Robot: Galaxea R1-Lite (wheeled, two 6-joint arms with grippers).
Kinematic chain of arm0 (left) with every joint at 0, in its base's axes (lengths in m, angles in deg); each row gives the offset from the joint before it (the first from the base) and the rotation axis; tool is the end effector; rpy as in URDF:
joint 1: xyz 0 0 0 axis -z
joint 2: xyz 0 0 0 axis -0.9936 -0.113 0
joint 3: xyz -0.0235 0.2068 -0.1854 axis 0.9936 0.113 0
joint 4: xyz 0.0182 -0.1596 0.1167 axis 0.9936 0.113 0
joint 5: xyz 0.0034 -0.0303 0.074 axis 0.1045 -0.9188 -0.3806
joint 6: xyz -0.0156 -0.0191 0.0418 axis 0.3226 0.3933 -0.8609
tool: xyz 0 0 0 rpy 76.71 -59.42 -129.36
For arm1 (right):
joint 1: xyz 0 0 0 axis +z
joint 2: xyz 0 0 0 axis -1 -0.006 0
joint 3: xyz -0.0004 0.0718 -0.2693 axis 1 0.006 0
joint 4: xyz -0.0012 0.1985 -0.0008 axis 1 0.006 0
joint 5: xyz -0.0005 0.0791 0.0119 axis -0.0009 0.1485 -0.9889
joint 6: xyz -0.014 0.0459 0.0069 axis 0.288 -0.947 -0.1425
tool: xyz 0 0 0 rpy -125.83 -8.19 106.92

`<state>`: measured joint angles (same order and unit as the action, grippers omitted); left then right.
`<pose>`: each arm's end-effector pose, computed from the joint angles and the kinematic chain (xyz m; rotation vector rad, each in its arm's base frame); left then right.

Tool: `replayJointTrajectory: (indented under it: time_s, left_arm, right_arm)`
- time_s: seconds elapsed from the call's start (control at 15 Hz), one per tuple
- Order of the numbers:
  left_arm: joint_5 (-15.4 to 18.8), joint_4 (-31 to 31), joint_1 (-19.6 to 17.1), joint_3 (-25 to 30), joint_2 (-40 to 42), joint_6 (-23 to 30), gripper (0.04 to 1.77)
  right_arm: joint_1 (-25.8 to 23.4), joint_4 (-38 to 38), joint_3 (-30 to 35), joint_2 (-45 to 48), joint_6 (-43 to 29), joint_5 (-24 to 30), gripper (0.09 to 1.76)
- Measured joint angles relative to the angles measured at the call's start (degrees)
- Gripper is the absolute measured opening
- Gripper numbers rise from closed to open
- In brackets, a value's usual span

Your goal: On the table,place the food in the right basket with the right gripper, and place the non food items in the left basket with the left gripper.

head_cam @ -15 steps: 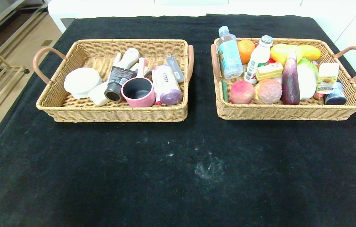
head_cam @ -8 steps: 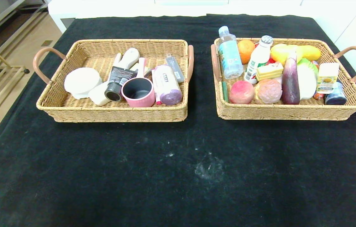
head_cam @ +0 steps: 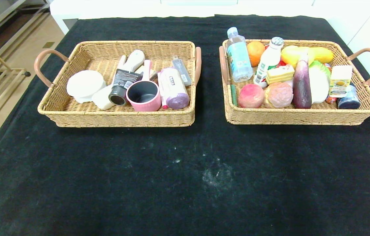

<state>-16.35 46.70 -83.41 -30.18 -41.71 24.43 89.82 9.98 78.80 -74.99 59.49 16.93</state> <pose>0.0286 -0.0042 0.1032 0.1935 -0.1719 -0.0743 0.0263 0.0005 0.1052 -0.0508 -0.1345 0.0087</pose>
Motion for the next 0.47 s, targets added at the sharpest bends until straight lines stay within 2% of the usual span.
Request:
replayJointTrajectory:
  time_s: [0.13,0.27,0.47]
  left_arm:
    - [-0.3,1.7,0.0,1.5,0.0,-0.1,1.72]
    - [-0.9,3.1,0.0,1.9,0.1,-0.1,1.72]
    - [-1.5,7.8,0.0,2.0,0.1,0.0,1.72]
  right_arm:
    - [0.0,0.8,2.9,0.0,-0.2,-0.1,1.70]
    - [0.0,3.7,3.7,0.0,-0.5,-0.2,1.70]
    - [0.1,4.0,3.9,0.0,-2.4,-0.4,1.70]
